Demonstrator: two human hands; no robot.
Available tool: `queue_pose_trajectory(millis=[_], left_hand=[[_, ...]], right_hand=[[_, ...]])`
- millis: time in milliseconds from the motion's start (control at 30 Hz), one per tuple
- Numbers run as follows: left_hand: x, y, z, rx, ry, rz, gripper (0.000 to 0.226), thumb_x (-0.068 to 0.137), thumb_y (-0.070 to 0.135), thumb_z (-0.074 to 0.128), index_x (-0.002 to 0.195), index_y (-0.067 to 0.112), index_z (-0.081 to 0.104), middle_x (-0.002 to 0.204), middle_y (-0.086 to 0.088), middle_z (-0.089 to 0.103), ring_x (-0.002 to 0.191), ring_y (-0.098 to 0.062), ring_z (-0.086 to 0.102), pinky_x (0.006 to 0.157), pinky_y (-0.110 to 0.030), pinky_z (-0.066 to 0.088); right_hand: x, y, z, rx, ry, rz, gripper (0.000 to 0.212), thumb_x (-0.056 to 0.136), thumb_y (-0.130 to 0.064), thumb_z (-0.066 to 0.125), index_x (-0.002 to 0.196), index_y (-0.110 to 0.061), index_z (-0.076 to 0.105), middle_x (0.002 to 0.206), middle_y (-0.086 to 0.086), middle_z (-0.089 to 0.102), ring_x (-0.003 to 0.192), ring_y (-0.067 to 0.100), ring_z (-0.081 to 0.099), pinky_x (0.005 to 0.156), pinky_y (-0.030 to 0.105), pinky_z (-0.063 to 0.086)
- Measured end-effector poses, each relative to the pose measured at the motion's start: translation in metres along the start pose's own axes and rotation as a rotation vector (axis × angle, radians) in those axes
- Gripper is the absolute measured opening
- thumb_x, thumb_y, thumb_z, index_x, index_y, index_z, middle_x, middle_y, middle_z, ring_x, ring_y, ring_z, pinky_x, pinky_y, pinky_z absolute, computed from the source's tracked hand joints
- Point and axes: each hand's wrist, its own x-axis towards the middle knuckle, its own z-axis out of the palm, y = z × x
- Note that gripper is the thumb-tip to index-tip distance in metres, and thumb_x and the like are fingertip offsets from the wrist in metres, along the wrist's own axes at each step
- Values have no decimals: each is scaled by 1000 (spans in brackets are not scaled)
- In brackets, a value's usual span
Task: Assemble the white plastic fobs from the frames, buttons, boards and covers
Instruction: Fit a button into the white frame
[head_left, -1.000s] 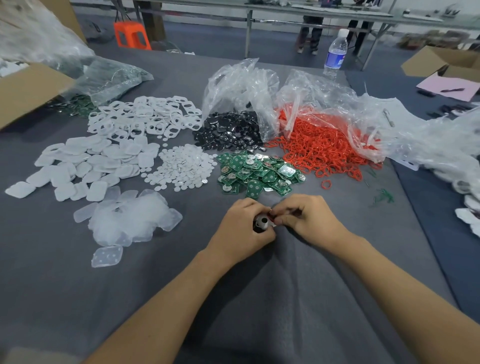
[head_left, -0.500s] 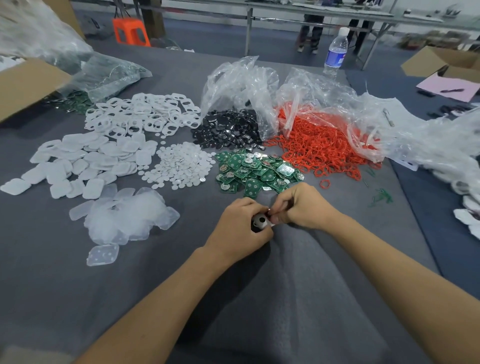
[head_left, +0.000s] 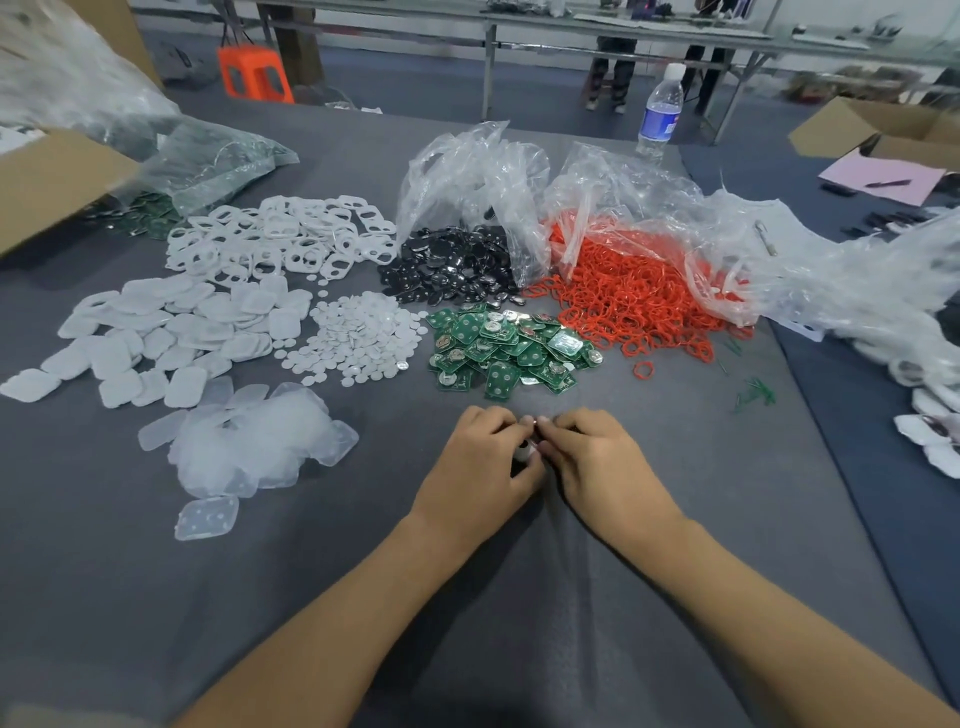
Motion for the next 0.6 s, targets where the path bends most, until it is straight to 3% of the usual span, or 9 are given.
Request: queue_pose_trajectory(millis=[100,233,367,433,500,600], left_hand=[[-1,0,-2,71,-24,71,28,95,19,67,117,2,73,102,-9,69,96,-30,58,90,-40,50],[-3,3,-5,109,-23,129,24,99,18,63,116,4,74,101,-8,72,95,-30,60,89,-41,51],[-4,9,-8,112,-53,109,23,98,20,64,115,6,73,103,-8,73,97,-32,60,89,-43,51],[-6,11,-10,64,-56,68,24,97,20,66,117,8,73,105,-8,74,98,-31,60,89,-39,49],[-9,13,-15,-82,-38,-38,20,99,23,65,114,13,72,103,-3,74,96,-22,61,86,-32,47],[-14,16,-22,-346,9,-241,10,99,26,66,103,22,74,88,9,75,84,0,67,75,-14,47]], right_hand=[[-1,-5,0,-228,-179,-18,43,93,-11,60,135,-4,58,117,10,60,105,32,55,89,43,51],[-7,-10,3,-286,-174,-40,56,86,-5,62,140,1,52,121,13,59,104,33,56,95,38,49],[-16,-9,9,-56,29,96,36,96,-10,62,131,-8,64,115,9,66,103,30,59,93,35,48],[-19,-10,11,80,146,144,29,94,-11,66,122,-12,71,109,4,70,101,23,62,93,23,45],[-20,-13,11,250,240,234,25,92,-16,70,116,-19,73,106,-7,72,98,7,64,90,12,44],[-21,-22,13,436,274,347,26,90,-19,74,115,-25,73,102,-20,69,97,-4,64,85,11,48]])
